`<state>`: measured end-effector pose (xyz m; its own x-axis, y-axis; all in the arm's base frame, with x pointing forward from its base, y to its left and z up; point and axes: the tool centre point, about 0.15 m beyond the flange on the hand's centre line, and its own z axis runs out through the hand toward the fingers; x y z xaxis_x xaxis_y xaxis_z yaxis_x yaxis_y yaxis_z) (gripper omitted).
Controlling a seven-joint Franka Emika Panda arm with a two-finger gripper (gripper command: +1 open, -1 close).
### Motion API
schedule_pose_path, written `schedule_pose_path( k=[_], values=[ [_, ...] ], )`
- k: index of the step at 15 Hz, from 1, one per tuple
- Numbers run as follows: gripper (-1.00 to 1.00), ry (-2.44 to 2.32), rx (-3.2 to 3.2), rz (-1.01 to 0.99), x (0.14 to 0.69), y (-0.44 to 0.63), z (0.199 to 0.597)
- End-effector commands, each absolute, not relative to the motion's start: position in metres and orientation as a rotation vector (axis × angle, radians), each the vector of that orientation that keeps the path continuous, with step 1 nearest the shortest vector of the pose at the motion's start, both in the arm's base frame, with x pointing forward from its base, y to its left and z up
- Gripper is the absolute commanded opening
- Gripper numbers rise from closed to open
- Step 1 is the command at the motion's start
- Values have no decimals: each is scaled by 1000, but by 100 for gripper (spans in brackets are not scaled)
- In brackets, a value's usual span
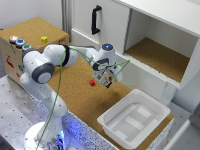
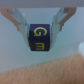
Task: Place the grasped purple block inside the right cabinet
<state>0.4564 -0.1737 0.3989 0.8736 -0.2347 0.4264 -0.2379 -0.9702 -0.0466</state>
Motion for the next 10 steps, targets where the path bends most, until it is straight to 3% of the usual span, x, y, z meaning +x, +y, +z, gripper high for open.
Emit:
schedule_pose_path(
  k=[1,6,10],
  values=[
    [-100,-440,3048,770,513,-242,473],
    [-100,-495,3018,769,576,-284,507],
    [-100,-432,3032,709,612,-290,503]
  ],
)
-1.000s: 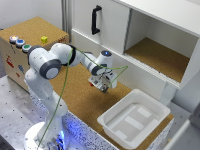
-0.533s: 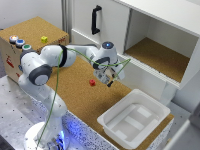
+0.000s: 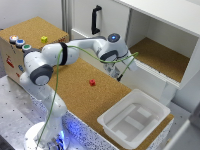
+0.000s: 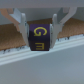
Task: Place the grasped purple block inside the right cabinet
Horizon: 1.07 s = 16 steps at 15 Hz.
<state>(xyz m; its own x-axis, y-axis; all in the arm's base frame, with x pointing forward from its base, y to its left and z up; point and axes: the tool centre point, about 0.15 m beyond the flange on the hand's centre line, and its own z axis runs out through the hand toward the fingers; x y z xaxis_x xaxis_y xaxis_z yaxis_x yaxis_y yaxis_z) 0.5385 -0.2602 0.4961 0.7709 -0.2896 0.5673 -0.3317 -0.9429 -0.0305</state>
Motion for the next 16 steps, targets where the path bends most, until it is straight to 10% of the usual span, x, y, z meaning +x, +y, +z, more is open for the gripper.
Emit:
schedule_pose_path(
  k=[1,11,12,16],
  values=[
    [-100,-407,3021,699,619,-287,499],
    [-100,-434,3026,748,665,-293,478],
    [100,-464,3012,751,664,-292,476],
    [100,-431,2965,923,636,-282,479]
  ],
)
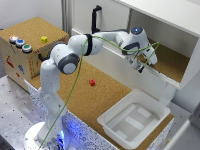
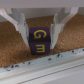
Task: Place the grasped purple block inside the right cabinet
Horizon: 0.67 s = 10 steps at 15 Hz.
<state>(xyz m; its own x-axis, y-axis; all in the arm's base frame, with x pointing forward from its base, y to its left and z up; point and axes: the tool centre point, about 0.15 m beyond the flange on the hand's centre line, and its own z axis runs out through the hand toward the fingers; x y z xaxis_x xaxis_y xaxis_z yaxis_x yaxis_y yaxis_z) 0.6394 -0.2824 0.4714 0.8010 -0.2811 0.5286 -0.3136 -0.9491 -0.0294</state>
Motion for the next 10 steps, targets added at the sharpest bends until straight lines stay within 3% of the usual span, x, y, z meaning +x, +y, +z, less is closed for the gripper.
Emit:
schedule_pose_path(
  k=[1,5,10],
  values=[
    [100,-418,2961,979,627,-280,486],
    [100,-340,2997,1084,570,-248,526],
    [100,-265,3290,872,489,-220,501]
  ],
)
